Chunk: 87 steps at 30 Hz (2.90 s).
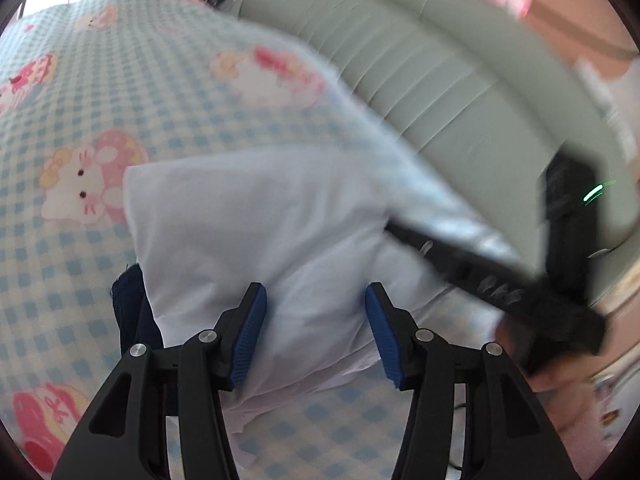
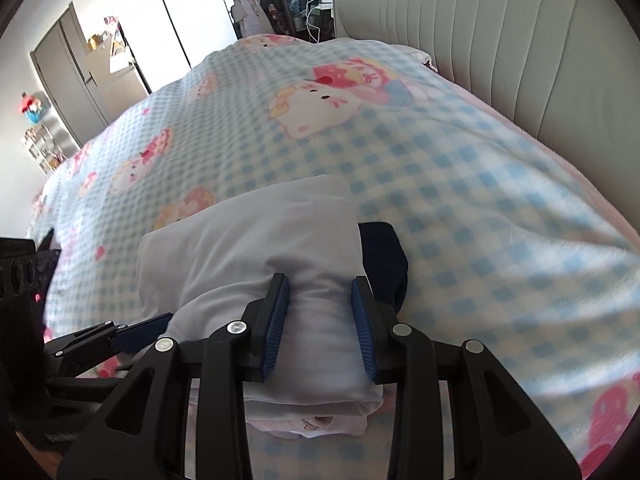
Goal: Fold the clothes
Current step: 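Lower the folded shirt onto the navy-topped clothes stack with the right tool, then open the right tool and release the shirt on the stack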
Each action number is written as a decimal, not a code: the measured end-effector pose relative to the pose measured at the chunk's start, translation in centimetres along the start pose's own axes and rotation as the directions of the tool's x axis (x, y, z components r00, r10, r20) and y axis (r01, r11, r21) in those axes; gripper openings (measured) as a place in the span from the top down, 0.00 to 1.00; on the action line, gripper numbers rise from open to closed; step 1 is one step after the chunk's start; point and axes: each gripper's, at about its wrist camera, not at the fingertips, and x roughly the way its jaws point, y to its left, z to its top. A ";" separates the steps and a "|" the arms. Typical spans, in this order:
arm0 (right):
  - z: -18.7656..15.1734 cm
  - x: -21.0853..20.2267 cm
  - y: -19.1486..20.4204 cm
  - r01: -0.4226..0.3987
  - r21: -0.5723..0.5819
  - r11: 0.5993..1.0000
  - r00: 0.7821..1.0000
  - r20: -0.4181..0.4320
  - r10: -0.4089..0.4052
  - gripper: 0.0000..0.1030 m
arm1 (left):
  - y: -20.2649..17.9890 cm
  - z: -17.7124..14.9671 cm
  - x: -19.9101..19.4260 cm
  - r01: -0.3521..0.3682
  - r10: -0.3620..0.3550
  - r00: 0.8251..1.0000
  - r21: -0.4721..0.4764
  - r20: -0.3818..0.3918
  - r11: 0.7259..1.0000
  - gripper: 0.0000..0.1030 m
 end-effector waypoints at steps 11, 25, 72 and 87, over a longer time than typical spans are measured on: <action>-1.2 -0.7 -0.1 -0.029 -0.007 1.000 1.000 -0.009 0.028 0.53 | 4.6 -0.5 1.4 -0.123 0.113 0.989 -0.112 -0.092 0.986 0.49; -0.8 -3.9 3.3 0.075 -0.057 0.996 0.997 0.012 -0.074 0.52 | 4.1 0.6 0.1 -0.183 0.169 0.975 -0.090 -0.144 0.979 0.40; -0.7 -8.2 17.9 0.041 -0.191 0.981 0.998 0.044 -0.033 0.22 | 7.9 3.6 -19.8 -0.420 0.426 0.897 -0.076 0.116 0.904 0.28; -4.3 -8.1 35.7 -0.013 -0.339 0.941 0.996 0.078 0.042 0.16 | 16.4 0.2 -35.7 -0.591 0.622 0.763 -0.199 0.175 0.782 0.20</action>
